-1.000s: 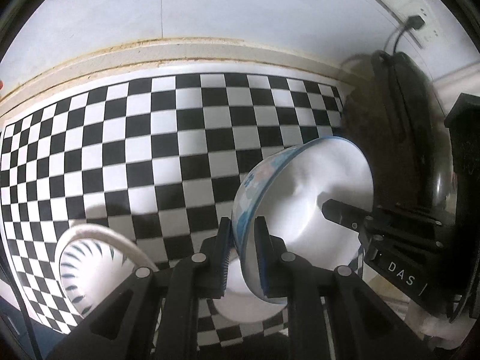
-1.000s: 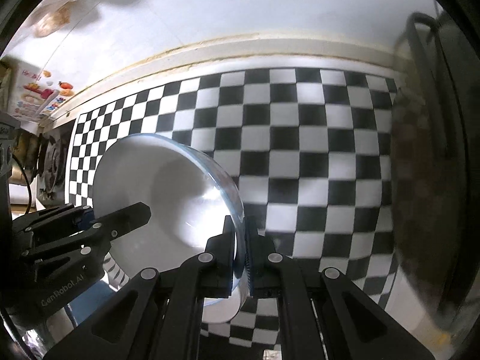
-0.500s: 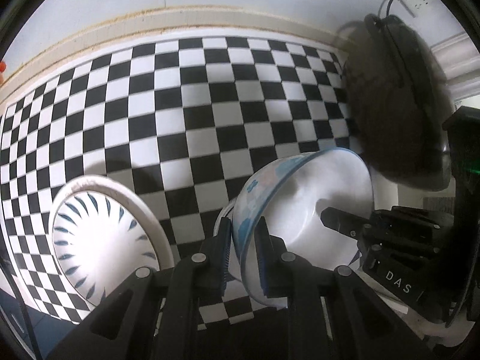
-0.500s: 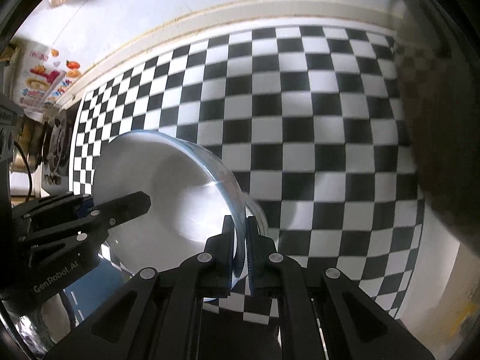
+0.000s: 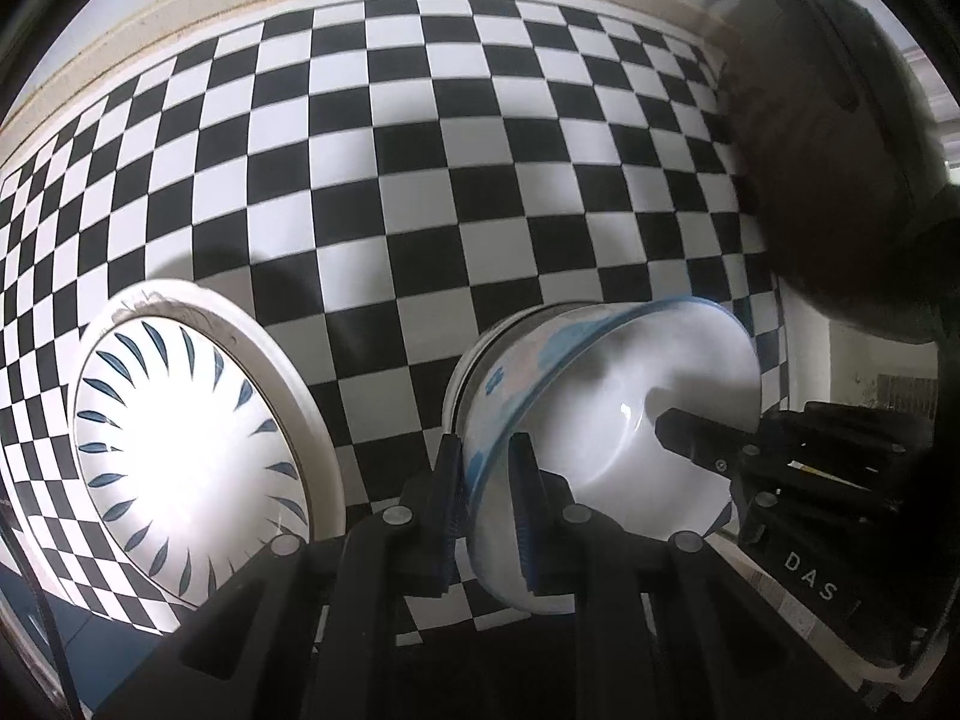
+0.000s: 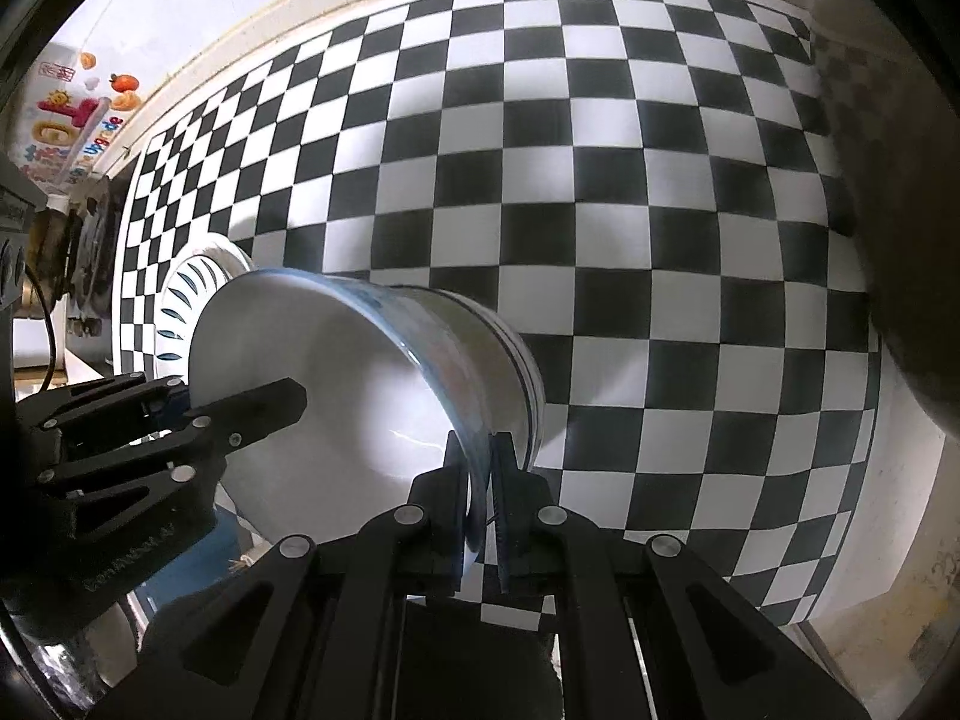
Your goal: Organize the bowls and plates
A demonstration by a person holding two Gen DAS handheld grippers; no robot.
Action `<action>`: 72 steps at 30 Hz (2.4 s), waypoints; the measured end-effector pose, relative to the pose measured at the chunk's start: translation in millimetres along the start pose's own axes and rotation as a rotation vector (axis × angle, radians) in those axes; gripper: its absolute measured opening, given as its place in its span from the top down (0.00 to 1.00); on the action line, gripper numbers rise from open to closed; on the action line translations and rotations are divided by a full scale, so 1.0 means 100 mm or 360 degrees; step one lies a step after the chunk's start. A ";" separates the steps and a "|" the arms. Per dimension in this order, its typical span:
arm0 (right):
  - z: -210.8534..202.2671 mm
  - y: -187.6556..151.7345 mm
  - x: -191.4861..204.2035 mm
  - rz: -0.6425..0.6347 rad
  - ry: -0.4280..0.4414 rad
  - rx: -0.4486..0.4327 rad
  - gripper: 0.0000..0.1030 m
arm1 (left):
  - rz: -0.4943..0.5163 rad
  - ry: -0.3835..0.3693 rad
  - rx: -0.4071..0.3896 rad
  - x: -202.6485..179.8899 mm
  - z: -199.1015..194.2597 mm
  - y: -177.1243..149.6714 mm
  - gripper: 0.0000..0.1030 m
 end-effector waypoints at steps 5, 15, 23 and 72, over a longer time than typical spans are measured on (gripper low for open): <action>0.07 -0.01 0.01 -0.0007 -0.0029 0.0028 0.91 | -0.0007 0.0005 0.0029 0.01 0.08 -0.02 0.87; 0.16 0.01 0.05 0.0024 -0.0021 0.0065 0.87 | -0.0017 0.0014 0.0028 0.01 0.15 0.03 0.86; 0.11 0.03 0.06 0.0037 -0.0017 0.0050 0.85 | -0.0029 0.0009 0.0041 0.07 0.15 0.01 0.86; -1.05 -0.51 0.33 -0.0018 -0.0035 -0.0344 0.85 | 0.0131 0.0209 -0.0355 -0.06 -1.06 -0.40 0.86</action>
Point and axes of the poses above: each gripper's, at about its wrist camera, not at the fingertips, and z roughly the way its jaws point, x to its left, y to its top, the point moved 10 cm from there along z, roughly the way its jaws point, and after that the axes turned 6 degrees about x, right-handed, at the moved point
